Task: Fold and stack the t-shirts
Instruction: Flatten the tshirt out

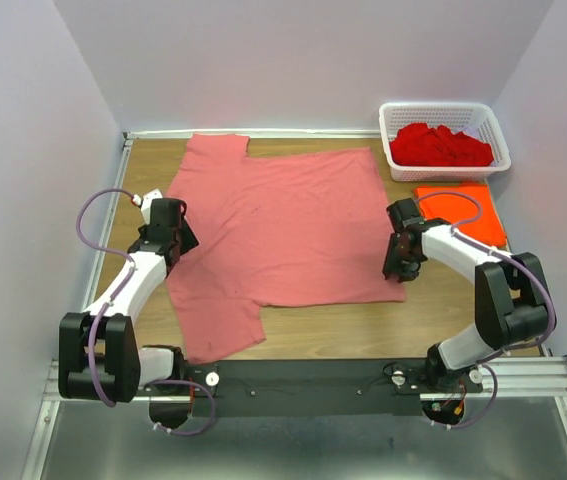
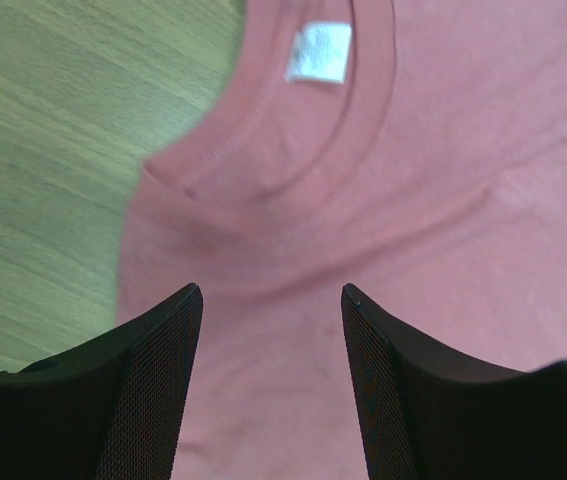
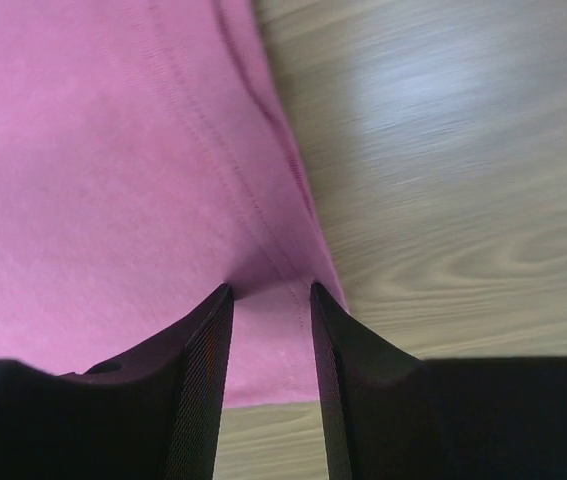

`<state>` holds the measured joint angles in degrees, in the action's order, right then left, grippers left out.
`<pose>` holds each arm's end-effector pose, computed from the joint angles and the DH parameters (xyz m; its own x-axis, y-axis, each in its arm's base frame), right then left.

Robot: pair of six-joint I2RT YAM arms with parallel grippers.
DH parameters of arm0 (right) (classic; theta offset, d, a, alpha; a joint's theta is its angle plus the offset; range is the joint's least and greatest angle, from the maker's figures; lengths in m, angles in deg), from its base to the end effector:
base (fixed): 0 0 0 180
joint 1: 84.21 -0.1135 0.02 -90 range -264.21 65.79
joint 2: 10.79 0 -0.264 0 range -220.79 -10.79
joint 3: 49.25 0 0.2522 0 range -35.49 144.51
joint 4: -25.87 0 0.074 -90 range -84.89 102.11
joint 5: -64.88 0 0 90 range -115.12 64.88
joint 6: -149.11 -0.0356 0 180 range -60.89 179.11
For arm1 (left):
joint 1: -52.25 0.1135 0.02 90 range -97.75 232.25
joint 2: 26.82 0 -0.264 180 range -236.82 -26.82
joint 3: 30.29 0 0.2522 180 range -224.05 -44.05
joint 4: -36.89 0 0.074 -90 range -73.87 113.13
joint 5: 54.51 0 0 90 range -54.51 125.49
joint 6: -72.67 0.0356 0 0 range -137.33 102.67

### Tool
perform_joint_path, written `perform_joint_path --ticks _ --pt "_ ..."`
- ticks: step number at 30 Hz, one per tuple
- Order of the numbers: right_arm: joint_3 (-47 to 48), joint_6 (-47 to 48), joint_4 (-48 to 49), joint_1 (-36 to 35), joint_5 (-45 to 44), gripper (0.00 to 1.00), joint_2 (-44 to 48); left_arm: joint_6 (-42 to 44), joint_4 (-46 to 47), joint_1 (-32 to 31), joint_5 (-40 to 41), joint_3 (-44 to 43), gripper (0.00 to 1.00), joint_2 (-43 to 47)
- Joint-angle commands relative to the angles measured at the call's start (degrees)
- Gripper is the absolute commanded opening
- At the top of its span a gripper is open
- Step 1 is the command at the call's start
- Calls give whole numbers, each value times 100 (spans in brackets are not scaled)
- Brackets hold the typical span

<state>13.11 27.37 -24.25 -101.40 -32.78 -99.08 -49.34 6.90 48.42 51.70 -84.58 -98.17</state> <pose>0.2548 0.0739 0.1610 -0.9264 0.2591 -0.2731 0.2648 0.9642 0.0168 0.2505 -0.0068 0.2105 -0.5527 -0.4731 -0.6861 -0.4937 0.8491 -0.1879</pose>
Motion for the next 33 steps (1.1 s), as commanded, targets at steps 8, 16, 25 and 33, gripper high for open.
perform_joint_path --ticks 8,16,25,33 --pt "913 626 -100 489 659 48 119 -69 32 14 -329 -236 66 -291" --pt "1213 740 339 480 969 53 -355 -104 199 14 -250 -411 62 -678" --pt "1889 810 753 480 591 55 -1338 -16 366 14 -267 -1210 57 -1574" --pt "2373 846 894 480 362 56 -1963 -7 392 14 -250 -1747 54 -2452"
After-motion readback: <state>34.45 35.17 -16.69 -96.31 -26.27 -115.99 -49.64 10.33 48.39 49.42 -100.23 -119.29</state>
